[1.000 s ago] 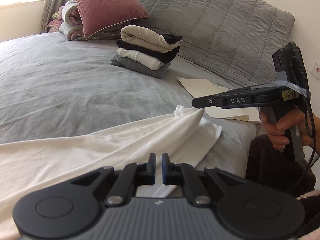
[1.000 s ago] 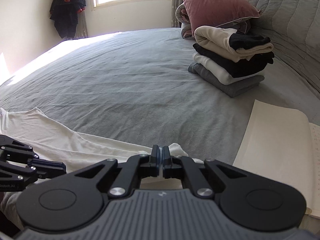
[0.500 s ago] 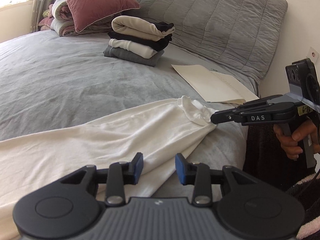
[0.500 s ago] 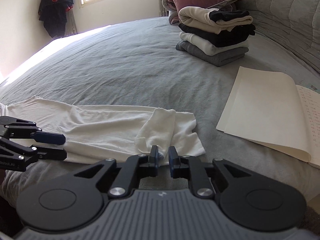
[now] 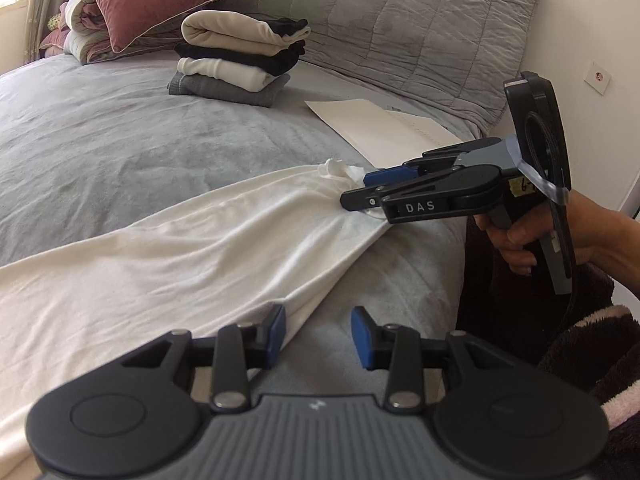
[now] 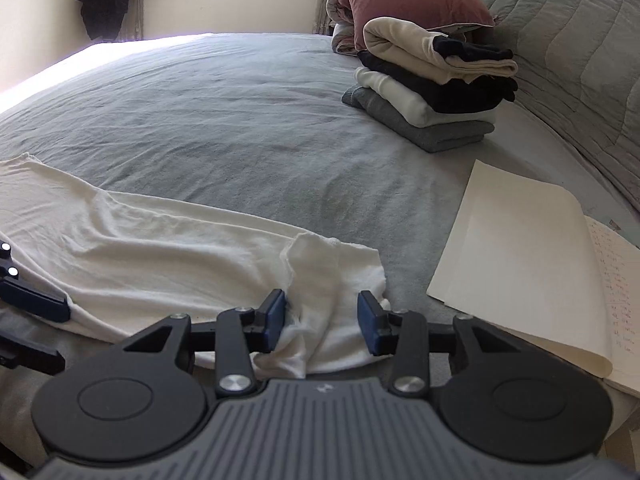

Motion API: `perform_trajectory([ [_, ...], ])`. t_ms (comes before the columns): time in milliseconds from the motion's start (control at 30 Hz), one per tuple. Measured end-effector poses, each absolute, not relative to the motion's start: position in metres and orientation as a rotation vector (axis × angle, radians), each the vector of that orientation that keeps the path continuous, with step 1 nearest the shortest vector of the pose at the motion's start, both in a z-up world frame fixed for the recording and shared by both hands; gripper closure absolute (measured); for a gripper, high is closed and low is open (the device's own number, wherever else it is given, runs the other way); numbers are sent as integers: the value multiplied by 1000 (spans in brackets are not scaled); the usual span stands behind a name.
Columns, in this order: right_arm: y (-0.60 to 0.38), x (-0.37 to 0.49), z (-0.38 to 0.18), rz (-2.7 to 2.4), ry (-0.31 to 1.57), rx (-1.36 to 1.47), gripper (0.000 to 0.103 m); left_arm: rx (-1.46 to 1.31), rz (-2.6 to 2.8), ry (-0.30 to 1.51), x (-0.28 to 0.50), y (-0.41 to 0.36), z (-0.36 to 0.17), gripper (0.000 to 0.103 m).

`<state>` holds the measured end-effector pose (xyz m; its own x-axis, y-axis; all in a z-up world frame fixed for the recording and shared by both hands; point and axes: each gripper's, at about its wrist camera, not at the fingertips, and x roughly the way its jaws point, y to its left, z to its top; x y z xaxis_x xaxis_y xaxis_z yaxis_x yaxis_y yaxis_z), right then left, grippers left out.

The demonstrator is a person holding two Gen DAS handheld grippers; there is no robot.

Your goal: Fold clothes

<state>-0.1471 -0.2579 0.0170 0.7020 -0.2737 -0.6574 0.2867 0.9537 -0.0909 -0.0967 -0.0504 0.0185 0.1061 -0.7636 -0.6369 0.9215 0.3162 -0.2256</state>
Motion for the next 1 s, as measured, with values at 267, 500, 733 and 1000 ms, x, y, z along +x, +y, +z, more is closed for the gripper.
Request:
perform_trajectory([
  [267, -287, -168, 37, -381, 711, 77, 72, 238, -1297, 779, -96, -49, 22, 66],
  [500, -294, -151, 39, -325, 687, 104, 72, 169, -1174, 716, -67, -23, 43, 66],
  [733, -300, -135, 24, -319, 713, 122, 72, 129, -740, 747, -3, 16, 47, 66],
  [1000, -306, -129, 23, -268, 705, 115, 72, 79, -392, 755, 63, 90, 47, 66],
])
